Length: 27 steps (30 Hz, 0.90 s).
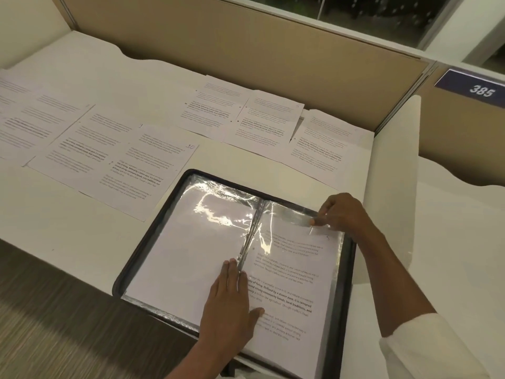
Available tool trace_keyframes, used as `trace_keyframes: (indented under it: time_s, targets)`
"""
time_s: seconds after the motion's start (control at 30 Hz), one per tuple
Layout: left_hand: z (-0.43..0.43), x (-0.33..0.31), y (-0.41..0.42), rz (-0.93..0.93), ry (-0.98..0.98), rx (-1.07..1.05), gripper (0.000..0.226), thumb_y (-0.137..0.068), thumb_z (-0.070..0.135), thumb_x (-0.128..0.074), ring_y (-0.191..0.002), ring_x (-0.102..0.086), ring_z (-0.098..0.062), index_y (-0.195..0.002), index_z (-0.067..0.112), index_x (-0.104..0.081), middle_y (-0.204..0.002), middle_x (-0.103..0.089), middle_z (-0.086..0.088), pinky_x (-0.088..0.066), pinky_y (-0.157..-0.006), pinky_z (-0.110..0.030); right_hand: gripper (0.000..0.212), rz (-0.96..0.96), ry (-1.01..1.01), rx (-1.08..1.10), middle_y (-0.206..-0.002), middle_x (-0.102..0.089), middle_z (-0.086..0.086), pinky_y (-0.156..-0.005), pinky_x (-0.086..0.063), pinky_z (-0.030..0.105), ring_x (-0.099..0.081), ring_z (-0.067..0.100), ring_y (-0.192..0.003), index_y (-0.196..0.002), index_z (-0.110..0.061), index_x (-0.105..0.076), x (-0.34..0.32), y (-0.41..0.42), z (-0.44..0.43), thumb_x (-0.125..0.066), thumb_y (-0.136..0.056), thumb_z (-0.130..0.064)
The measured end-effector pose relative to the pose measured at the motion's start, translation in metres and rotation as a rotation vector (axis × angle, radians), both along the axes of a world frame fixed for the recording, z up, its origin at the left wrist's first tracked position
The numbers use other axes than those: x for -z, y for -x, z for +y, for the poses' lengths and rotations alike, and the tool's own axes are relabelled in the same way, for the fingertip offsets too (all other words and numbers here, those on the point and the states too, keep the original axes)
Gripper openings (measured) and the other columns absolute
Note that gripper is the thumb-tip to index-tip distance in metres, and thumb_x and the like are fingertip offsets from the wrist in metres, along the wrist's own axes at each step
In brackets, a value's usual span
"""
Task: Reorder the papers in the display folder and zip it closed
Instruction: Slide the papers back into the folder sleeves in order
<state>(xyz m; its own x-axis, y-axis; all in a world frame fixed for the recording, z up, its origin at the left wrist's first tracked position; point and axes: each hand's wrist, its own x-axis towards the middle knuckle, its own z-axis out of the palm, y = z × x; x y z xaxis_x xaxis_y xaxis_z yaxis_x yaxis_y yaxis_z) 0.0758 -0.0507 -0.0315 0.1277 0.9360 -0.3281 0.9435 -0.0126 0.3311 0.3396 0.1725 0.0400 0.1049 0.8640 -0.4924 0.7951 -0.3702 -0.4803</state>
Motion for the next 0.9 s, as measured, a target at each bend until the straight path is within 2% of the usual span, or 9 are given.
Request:
trace_keyframes:
  time_s: [0.13, 0.23, 0.3, 0.37, 0.43, 0.57, 0.63, 0.73, 0.9]
  targets:
    - [0.001, -0.002, 0.004, -0.023, -0.005, 0.003, 0.091, -0.099, 0.066, -0.053, -0.165, 0.002, -0.028, -0.167, 0.013, -0.023, -0.178, 0.000, -0.012, -0.016, -0.130, -0.041, 0.085, 0.071, -0.141, 0.327, -0.117, -0.058, -0.006, -0.101, -0.053, 0.044, -0.063, 0.024, -0.114, -0.133, -0.018, -0.053, 0.019, 0.007, -0.041, -0.096, -0.068, -0.050]
    - [0.004, -0.007, 0.010, -0.023, 0.002, 0.039, 0.087, -0.101, 0.065, -0.052, -0.165, 0.001, -0.028, -0.166, 0.015, -0.023, -0.178, -0.001, -0.010, -0.017, -0.130, -0.040, 0.082, 0.256, -0.174, 0.548, -0.124, -0.064, -0.004, -0.091, -0.060, 0.046, -0.069, 0.022, -0.106, -0.133, -0.023, -0.052, 0.027, 0.019, -0.087, -0.095, -0.068, -0.052]
    - [0.008, -0.012, 0.014, -0.039, 0.020, 0.052, 0.083, -0.102, 0.064, -0.051, -0.164, 0.001, -0.025, -0.165, 0.018, -0.023, -0.177, -0.001, -0.007, -0.018, -0.130, -0.038, 0.065, 0.393, -0.124, 0.617, -0.113, -0.075, 0.000, -0.074, -0.065, 0.041, -0.077, 0.021, -0.090, -0.125, -0.024, -0.062, 0.026, 0.026, -0.118, -0.095, -0.072, -0.043]
    - [0.014, -0.019, 0.019, -0.072, 0.029, 0.054, 0.078, -0.101, 0.066, -0.052, -0.163, -0.003, -0.022, -0.160, 0.021, -0.028, -0.175, -0.005, -0.002, -0.022, -0.130, -0.036, 0.046, 0.472, -0.038, 0.622, -0.103, -0.080, 0.002, -0.068, -0.065, 0.040, -0.079, 0.022, -0.082, -0.117, -0.021, -0.071, 0.023, 0.033, -0.145, -0.092, -0.078, -0.029]
    - [0.018, -0.025, 0.025, -0.111, 0.046, 0.062, 0.072, -0.101, 0.069, -0.050, -0.160, -0.008, -0.017, -0.155, 0.024, -0.034, -0.171, -0.009, 0.003, -0.028, -0.127, -0.033, 0.038, 0.505, 0.029, 0.608, -0.097, -0.082, 0.001, -0.077, -0.065, 0.047, -0.080, 0.024, -0.082, -0.114, -0.015, -0.075, 0.016, 0.041, -0.167, -0.091, -0.079, -0.018]
    - [0.031, -0.045, 0.038, -0.309, 0.141, -0.044, 0.067, -0.094, 0.082, -0.046, -0.136, -0.035, -0.001, -0.137, 0.030, -0.052, -0.146, -0.037, 0.021, -0.047, -0.105, -0.024, 0.027, 0.492, 0.051, 0.530, -0.096, -0.082, -0.004, -0.086, -0.063, 0.053, -0.080, 0.022, -0.084, -0.107, -0.020, -0.078, -0.011, 0.069, -0.187, -0.088, -0.082, -0.015]
    - [0.040, -0.060, 0.045, -0.444, 0.177, -0.138, 0.071, -0.086, 0.092, -0.040, -0.120, -0.047, 0.002, -0.123, 0.034, -0.058, -0.126, -0.051, 0.027, -0.051, -0.100, -0.027, 0.025, 0.532, 0.012, 0.493, -0.097, -0.082, -0.005, -0.086, -0.063, 0.051, -0.080, 0.020, -0.085, -0.107, -0.022, -0.078, -0.031, 0.091, -0.187, -0.086, -0.084, -0.015]
    - [0.053, -0.088, 0.064, -0.688, 0.280, -0.292, 0.079, -0.076, 0.102, -0.034, -0.112, -0.061, 0.006, -0.109, 0.038, -0.067, -0.116, -0.067, 0.025, -0.054, -0.102, -0.032, 0.025, 0.673, -0.051, 0.399, -0.101, -0.082, -0.002, -0.081, -0.064, 0.042, -0.079, 0.022, -0.089, -0.110, -0.020, -0.079, -0.057, 0.127, -0.179, -0.082, -0.086, -0.013]
    - [0.076, -0.131, 0.114, -0.872, 0.363, -0.434, 0.088, -0.075, 0.104, -0.037, -0.102, -0.074, -0.006, -0.111, 0.033, -0.075, -0.108, -0.078, 0.014, -0.060, -0.093, -0.034, 0.023, 0.865, -0.082, 0.178, -0.113, -0.079, 0.003, -0.089, -0.058, 0.028, -0.074, 0.020, -0.110, -0.115, -0.014, -0.078, -0.067, 0.191, -0.159, -0.075, -0.093, -0.009]
